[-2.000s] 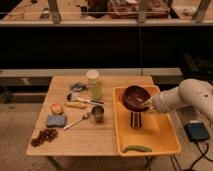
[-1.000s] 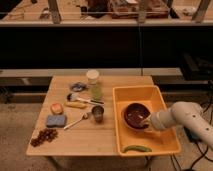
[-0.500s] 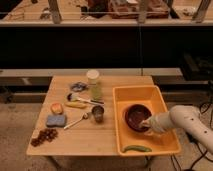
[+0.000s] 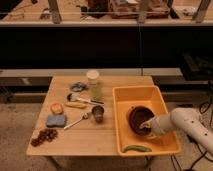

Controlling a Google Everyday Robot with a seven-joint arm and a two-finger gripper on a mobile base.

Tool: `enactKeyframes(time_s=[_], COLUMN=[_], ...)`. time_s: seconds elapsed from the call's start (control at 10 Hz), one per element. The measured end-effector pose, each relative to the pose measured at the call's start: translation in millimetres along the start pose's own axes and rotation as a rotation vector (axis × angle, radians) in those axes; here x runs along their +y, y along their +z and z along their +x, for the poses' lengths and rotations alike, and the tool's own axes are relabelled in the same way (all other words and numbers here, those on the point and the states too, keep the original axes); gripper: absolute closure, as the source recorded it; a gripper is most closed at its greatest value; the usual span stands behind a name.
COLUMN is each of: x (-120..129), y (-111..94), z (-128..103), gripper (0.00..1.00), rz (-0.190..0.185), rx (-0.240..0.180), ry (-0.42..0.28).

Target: Stack bowls into tray

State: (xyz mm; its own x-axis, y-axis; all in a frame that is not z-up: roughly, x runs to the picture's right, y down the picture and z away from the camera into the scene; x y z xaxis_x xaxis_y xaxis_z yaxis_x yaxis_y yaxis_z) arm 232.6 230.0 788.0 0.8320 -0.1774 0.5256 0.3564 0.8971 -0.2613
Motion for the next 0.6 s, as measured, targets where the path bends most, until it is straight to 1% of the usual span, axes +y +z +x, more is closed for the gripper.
enactKeyframes(time_s=[0.1, 0.6], x=[1.0, -0.6], y=[-0.8, -0.3], z=[0.2, -0.8], gripper=[0.2, 0.2], rz=[0.003, 0.004], rx=[-0.002, -0.005], ry=[0.01, 0.009])
